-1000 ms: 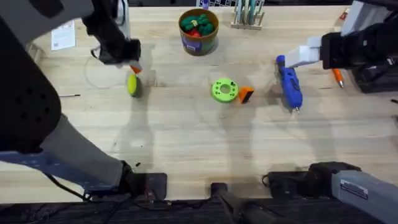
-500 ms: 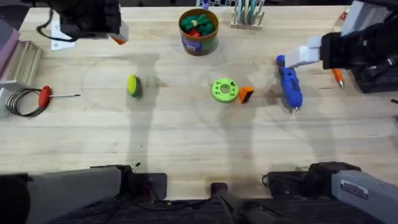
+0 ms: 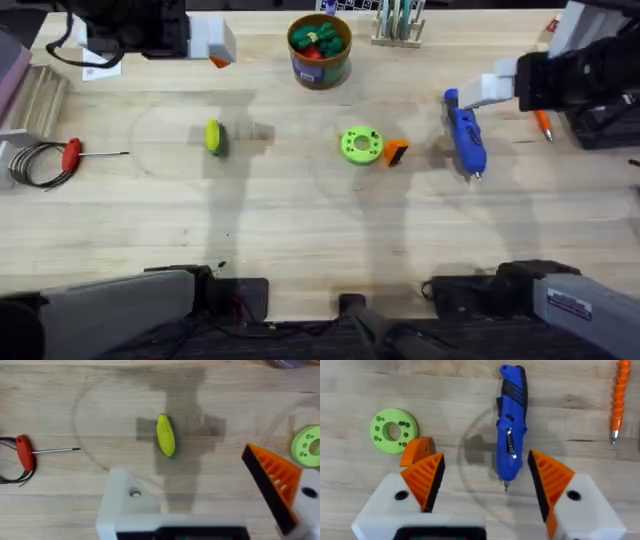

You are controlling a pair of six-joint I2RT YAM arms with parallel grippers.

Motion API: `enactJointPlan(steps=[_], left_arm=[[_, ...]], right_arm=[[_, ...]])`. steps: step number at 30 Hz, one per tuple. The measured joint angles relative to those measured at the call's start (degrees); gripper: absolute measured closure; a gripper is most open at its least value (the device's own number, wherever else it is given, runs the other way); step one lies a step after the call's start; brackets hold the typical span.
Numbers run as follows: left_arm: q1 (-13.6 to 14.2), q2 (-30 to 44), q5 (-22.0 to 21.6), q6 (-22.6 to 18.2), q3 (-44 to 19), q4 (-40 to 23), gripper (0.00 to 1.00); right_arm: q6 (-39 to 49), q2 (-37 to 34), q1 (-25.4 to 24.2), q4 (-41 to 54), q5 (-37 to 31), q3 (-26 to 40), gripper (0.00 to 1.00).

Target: Pick up the gripper from the table and insert it into the empty holder that is missing its gripper. Then pick up a screw, insert it into the mounting hole, and use the screwdriver to tighten it. Finally, clean up the table by picking up the vegetable and placing it into the bucket.

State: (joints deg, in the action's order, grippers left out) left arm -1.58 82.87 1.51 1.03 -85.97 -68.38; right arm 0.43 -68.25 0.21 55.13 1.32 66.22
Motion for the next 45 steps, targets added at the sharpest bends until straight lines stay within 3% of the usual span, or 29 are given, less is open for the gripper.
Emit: enactJointPlan(steps=[30,39,45], left_arm=[[0.0,0.0,0.0,0.1,0.0,-2.3,0.015],[0.8,-3.4,0.0,0.1,1.8,2.7,0.016],[1.0,-14.7,0.0,0.1,12.1,12.5,0.015]], right_arm=[[0.0,0.0,0.0,0.0,0.0,0.0,0.014],[0.0,0.0,0.0,0.0,0.0,0.0,0.015],[0.0,0.0,0.0,0.0,0.0,0.0,0.015]])
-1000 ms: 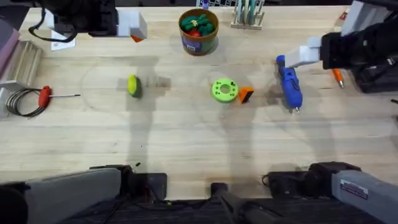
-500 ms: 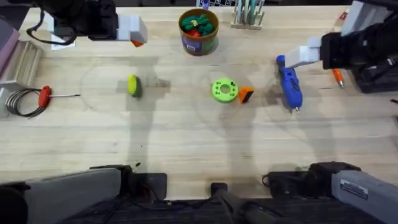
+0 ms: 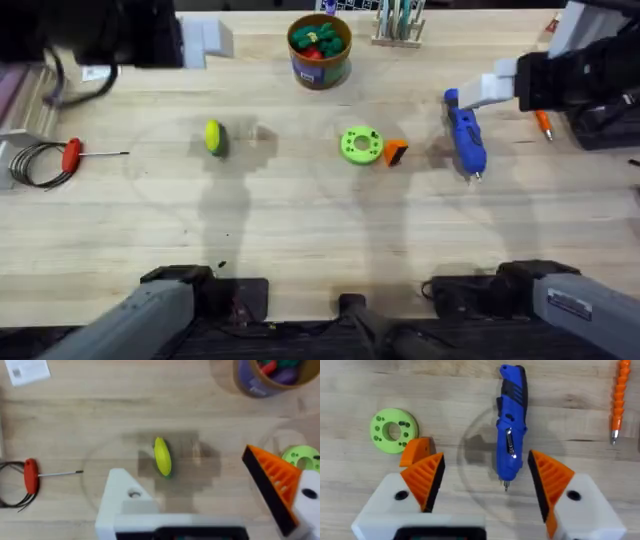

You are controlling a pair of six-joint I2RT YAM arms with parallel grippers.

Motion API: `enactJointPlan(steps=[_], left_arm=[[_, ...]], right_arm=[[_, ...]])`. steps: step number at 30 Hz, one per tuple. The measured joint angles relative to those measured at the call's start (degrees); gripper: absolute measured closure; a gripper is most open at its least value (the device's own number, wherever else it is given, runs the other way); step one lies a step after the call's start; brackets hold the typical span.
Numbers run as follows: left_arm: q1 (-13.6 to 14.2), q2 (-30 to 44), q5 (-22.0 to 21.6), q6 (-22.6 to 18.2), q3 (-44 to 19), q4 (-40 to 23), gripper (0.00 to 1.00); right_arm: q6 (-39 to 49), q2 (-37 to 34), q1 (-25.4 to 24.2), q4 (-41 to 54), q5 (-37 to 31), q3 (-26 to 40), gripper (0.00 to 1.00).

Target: Pick up the gripper from the table and insert it into the empty holder that is missing its gripper. Then pick up a screw, insert it into the mounting hole, and use the screwdriver to tighten it. Finally, clean up the table by picking up the vegetable and placing it into the bucket.

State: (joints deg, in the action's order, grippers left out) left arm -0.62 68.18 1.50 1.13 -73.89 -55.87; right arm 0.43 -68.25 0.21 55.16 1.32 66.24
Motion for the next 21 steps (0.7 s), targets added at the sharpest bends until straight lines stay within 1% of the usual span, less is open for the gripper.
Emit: enactJointPlan(steps=[3,8,10,15,19,21], left_arm=[[0.0,-7.4,0.0,0.0,8.3,4.8,0.016],[0.0,-19.4,0.0,0.0,21.7,9.7,0.015],[0.0,-24.2,0.0,0.0,26.9,13.4,0.014],[0.0,-36.6,0.0,0.0,40.4,28.1,0.015],[0.0,-45.1,0.0,0.0,50.3,41.6,0.015],[0.0,-49.4,0.1,0.1,55.9,49.7,0.015]], right_arm=[[0.0,0.0,0.0,0.0,0.0,0.0,0.014],[0.0,0.0,0.0,0.0,0.0,0.0,0.015],[0.0,0.0,0.0,0.0,0.0,0.0,0.015],[0.0,0.0,0.0,0.0,0.0,0.0,0.014],[0.0,0.0,0.0,0.0,0.0,0.0,0.015],[0.0,0.0,0.0,0.0,0.0,0.0,0.014]])
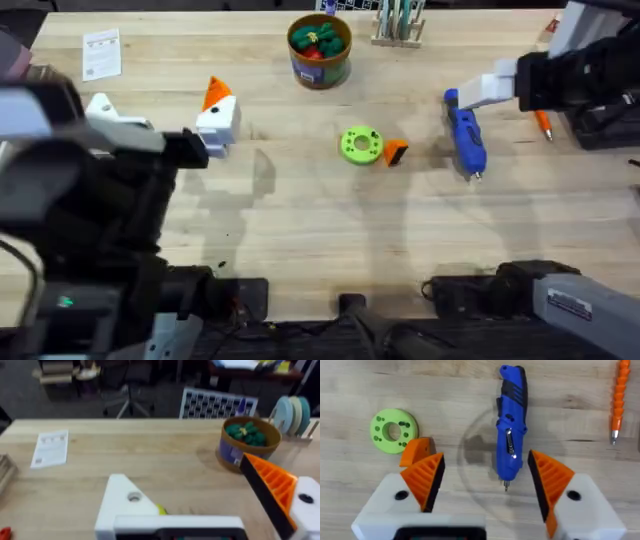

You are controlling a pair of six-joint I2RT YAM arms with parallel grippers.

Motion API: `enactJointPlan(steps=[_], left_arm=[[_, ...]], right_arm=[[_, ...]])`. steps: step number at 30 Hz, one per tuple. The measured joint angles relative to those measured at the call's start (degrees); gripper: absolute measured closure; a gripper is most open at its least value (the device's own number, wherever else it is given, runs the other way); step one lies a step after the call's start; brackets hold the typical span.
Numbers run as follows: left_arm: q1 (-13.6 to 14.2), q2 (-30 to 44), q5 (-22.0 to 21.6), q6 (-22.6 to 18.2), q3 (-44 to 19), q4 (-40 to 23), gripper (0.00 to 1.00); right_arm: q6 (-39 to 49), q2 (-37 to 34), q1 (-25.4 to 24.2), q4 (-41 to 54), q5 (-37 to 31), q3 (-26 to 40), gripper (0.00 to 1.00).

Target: Pick up the gripper from the table and insert it into the empty holder that is missing its gripper. Then pick up a screw, insert it into the mounting hole, and use the screwdriver to tighten it. Finally, clean up the table by picking up the vegetable and placing it into the bucket.

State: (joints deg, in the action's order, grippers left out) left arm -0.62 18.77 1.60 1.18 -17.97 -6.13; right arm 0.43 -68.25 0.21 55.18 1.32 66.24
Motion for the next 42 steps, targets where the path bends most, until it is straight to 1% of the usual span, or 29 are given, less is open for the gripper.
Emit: enactJointPlan(steps=[4,6,9,10,14,18,20,23,27,30,33,36,42], left_arm=[[0.0,-6.4,0.7,0.0,8.2,10.3,0.015],[0.0,-9.5,1.6,0.1,11.8,14.1,0.015],[0.0,-13.1,3.2,0.2,16.0,18.0,0.016],[0.0,-14.2,3.9,0.2,16.9,18.3,0.015],[0.0,-17.0,8.1,0.2,17.6,17.5,0.015],[-0.2,-18.5,15.3,0.2,17.6,17.2,0.015],[-0.3,-18.5,20.0,0.2,17.6,16.2,0.016],[-0.3,-18.5,28.9,0.2,17.6,14.2,0.015],[-0.3,-18.5,39.3,0.2,17.6,10.2,0.015],[-0.3,-18.5,45.2,0.2,17.6,5.7,0.016],[-0.3,-18.5,48.9,0.2,17.6,2.1,0.015],[-0.3,-18.5,51.2,0.2,17.5,1.3,0.015],[-0.3,-18.5,53.3,0.2,17.5,1.0,0.015]], right_arm=[[0.0,0.0,0.0,0.0,0.0,0.0,0.014],[0.0,0.0,0.0,0.0,0.0,0.0,0.014],[0.0,0.0,0.0,0.0,0.0,0.0,0.014],[0.0,0.0,0.0,0.0,0.0,0.0,0.015],[0.0,0.0,0.0,0.0,0.0,0.0,0.015],[0.0,0.0,0.0,0.0,0.0,0.0,0.015],[0.0,0.0,0.0,0.0,0.0,0.0,0.014],[0.0,0.0,0.0,0.0,0.0,0.0,0.015],[0.0,0.0,0.0,0.0,0.0,0.0,0.014],[0.0,0.0,0.0,0.0,0.0,0.0,0.015],[0.0,0.0,0.0,0.0,0.0,0.0,0.014],[0.0,0.0,0.0,0.0,0.0,0.0,0.015],[0.0,0.0,0.0,0.0,0.0,0.0,0.016]])
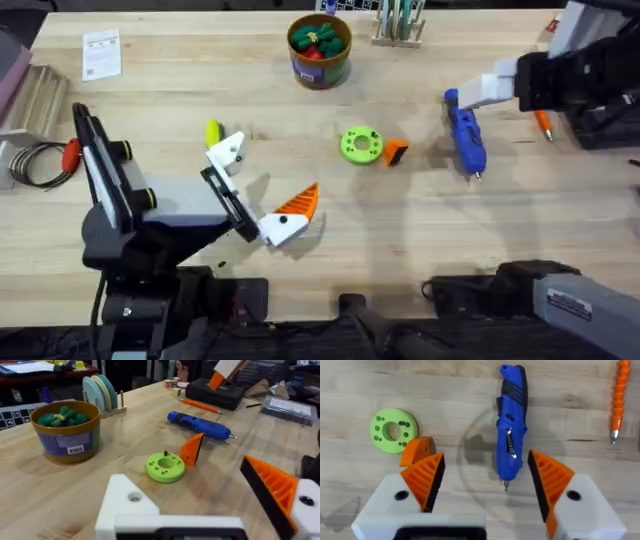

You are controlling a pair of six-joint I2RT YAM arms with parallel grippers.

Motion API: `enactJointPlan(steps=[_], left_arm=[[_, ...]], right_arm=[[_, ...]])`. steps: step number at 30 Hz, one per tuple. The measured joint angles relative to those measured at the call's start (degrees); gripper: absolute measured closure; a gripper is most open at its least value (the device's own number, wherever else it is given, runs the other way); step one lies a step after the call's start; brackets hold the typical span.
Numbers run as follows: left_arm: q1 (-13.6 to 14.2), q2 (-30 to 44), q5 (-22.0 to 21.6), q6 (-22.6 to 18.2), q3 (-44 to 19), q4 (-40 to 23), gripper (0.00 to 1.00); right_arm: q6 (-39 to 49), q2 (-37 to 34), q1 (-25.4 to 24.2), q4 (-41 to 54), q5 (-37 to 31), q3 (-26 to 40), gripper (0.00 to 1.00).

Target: Pick up the gripper from the table and insert it into the empty holder that is missing its gripper. Then pick up a screw, insert it into the mounting hole, and use the screwdriver to tighten it. Finally, clean up the table by picking up the vegetable and placing it into the bucket.

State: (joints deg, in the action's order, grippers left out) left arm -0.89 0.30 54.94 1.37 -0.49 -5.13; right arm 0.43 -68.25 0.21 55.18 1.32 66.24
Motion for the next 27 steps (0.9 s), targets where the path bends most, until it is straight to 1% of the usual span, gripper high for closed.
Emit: enactJointPlan(steps=[18,27], left_arm=[[0.0,0.0,3.8,0.0,0.0,-0.5,0.016],[0.0,0.0,4.0,0.0,0.0,-0.6,0.015]], right_arm=[[0.0,0.0,0.0,0.0,0.0,0.0,0.015],[0.0,0.0,0.0,0.0,0.0,0.0,0.016]])
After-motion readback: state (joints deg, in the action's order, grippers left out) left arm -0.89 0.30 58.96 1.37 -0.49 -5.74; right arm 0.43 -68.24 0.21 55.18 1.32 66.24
